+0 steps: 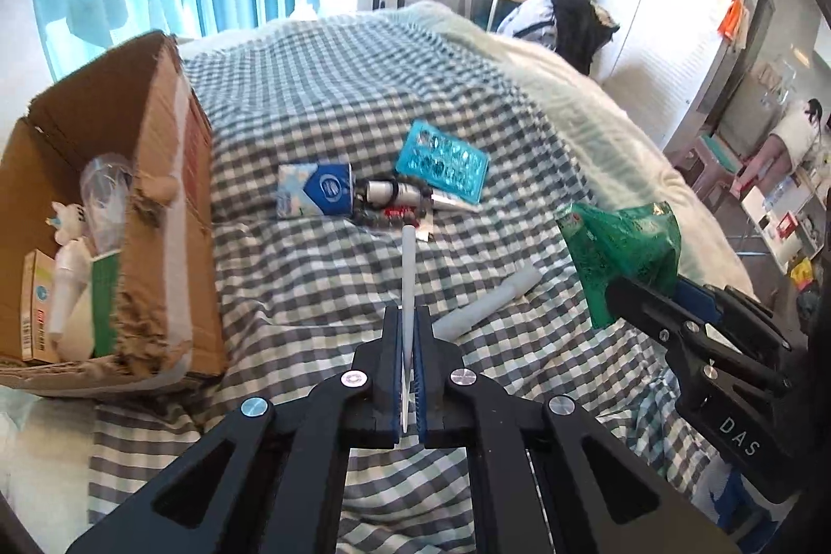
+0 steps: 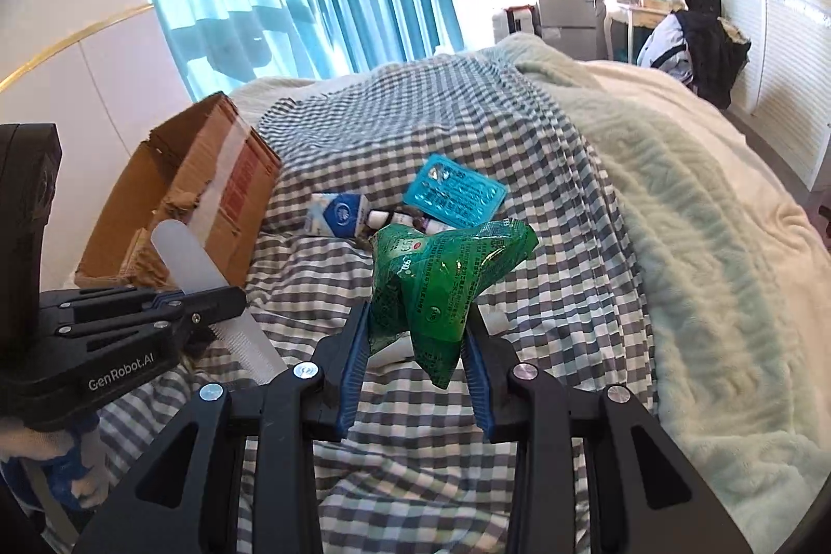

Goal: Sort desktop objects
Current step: 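Carry the white comb and green pack over the cardboard box with both grippers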

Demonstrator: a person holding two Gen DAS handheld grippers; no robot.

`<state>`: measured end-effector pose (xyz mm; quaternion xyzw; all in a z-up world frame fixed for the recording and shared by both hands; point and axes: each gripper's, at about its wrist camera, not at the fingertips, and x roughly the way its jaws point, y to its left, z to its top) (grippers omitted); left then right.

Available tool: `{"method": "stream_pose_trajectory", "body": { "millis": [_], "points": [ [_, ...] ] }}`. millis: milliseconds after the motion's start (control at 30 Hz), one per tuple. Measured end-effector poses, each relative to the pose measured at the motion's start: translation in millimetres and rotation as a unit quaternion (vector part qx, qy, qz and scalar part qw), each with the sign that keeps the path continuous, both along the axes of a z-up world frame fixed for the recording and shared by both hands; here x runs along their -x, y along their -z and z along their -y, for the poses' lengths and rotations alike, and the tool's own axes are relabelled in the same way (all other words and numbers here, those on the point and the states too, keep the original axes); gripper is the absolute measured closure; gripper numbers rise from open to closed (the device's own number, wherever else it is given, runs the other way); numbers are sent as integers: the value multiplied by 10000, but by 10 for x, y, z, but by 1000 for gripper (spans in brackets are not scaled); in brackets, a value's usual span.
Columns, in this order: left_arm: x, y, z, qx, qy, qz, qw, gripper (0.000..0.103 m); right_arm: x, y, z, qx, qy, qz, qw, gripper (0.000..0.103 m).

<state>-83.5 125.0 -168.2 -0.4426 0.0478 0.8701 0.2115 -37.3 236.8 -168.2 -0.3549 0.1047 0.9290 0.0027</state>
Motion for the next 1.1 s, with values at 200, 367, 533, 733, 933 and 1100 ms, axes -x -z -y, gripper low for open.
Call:
{"method": "stream_pose_trajectory", "body": {
  "millis": [200,367,533,733,933,1100],
  "points": [
    [-51,-234,229,-241,28,-194,9995,100,-102,-247,198,-152,4,-224,9996,69],
    [-43,-385,449,-345,-51,-334,9988,100,-97,-449,394,-296,-91,-397,9987,69],
    [-39,-575,678,-355,-140,-611,9974,100,-38,-631,581,-315,-276,-552,9976,69],
    [-21,-786,922,-220,-174,-1037,9942,100,74,-806,885,-355,-580,-692,9953,69],
    [97,-1007,1240,-347,-354,-1258,9908,100,223,-918,1191,-387,-889,-791,9921,69],
    [255,-1151,1486,-315,-562,-1424,9877,100,385,-962,1421,-375,-1107,-879,9893,69]
  ]
}}
